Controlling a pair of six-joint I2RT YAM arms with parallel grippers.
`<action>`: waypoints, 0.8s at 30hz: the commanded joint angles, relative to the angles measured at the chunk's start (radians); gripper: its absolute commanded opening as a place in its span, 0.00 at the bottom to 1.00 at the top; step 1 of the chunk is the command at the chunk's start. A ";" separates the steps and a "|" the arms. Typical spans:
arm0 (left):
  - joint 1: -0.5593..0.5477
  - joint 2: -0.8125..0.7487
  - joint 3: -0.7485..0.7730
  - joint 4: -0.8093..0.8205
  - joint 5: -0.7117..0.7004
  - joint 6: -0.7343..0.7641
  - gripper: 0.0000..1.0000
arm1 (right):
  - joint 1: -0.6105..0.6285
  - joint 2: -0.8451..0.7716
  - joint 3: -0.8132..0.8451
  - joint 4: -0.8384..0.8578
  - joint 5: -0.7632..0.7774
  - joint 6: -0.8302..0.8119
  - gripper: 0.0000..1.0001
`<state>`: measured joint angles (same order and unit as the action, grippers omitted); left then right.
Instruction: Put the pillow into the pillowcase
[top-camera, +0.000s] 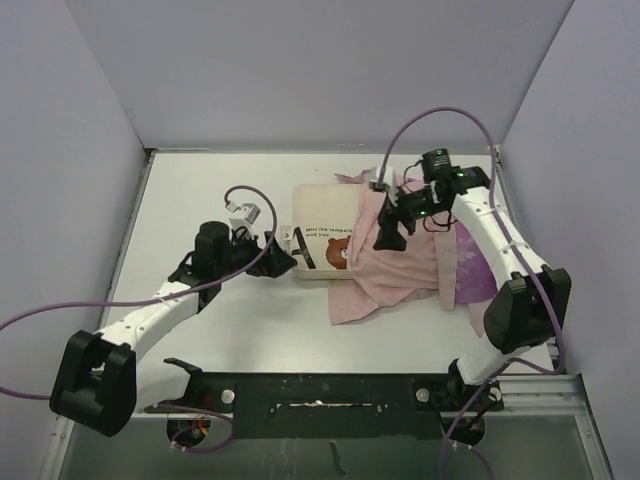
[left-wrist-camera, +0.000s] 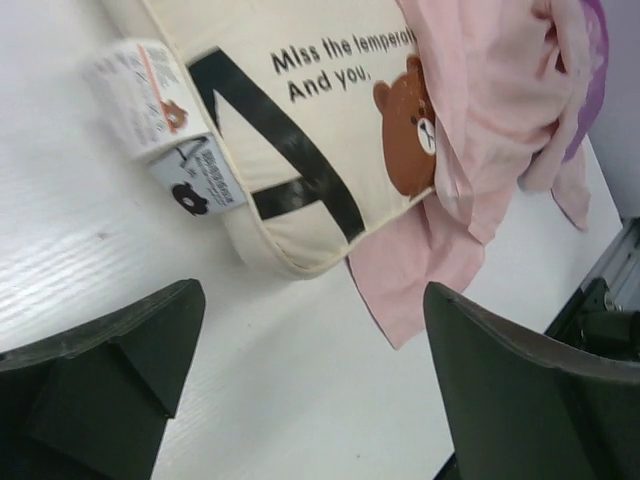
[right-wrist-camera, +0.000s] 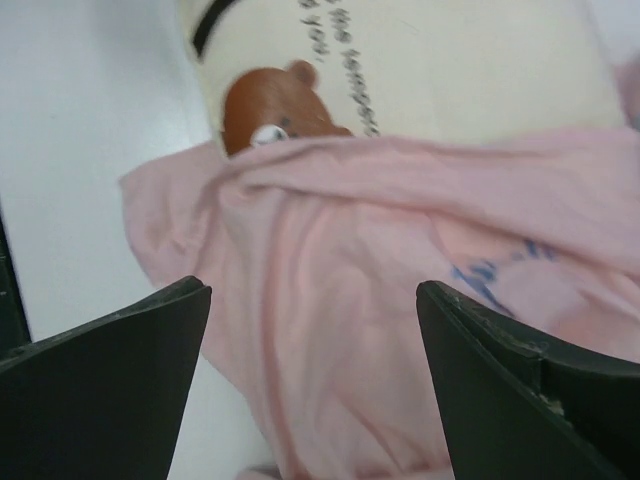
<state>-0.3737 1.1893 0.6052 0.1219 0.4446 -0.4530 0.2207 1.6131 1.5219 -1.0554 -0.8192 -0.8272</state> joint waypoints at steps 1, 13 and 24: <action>0.097 -0.082 0.051 -0.008 -0.038 -0.035 0.98 | -0.158 -0.050 -0.048 0.121 0.150 0.099 0.89; 0.189 0.284 0.197 0.142 0.242 -0.368 0.89 | -0.346 0.065 -0.147 0.352 0.538 0.292 0.91; 0.029 0.672 0.444 0.079 0.348 -0.285 0.49 | -0.333 0.049 0.028 0.225 0.336 0.219 0.00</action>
<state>-0.3187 1.7527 0.9535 0.1799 0.6827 -0.7635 -0.1230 1.7138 1.4261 -0.7990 -0.3614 -0.5674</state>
